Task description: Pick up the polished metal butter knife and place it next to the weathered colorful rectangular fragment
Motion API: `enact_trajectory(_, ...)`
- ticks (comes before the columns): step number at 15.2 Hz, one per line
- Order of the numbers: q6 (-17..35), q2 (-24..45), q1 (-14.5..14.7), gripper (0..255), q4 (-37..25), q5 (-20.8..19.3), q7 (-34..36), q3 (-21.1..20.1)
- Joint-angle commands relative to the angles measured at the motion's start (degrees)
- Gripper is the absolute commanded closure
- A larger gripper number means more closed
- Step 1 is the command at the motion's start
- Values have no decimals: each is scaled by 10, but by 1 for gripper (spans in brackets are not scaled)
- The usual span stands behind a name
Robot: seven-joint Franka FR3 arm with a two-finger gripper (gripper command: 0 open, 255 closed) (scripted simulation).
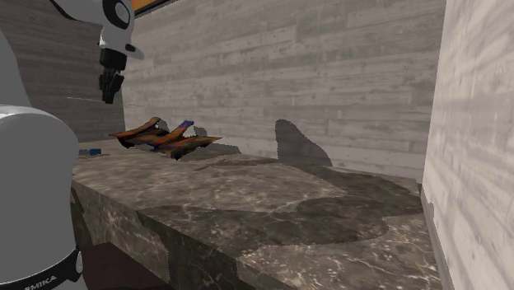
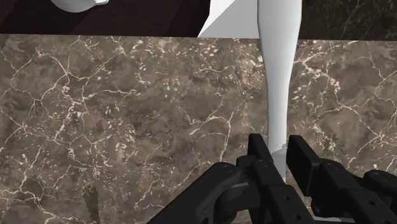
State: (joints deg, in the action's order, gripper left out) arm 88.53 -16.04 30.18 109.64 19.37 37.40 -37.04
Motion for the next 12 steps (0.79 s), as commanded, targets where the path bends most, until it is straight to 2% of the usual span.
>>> enact_trajectory(1, 9, 6, 9, 255, -4, 5, 28, -20)
enact_trajectory(7, 33, 53, 35, 255, -48, -1, 135, -97)
enact_trajectory(12, 70, 51, 37, 255, -8, 3, 127, -100)
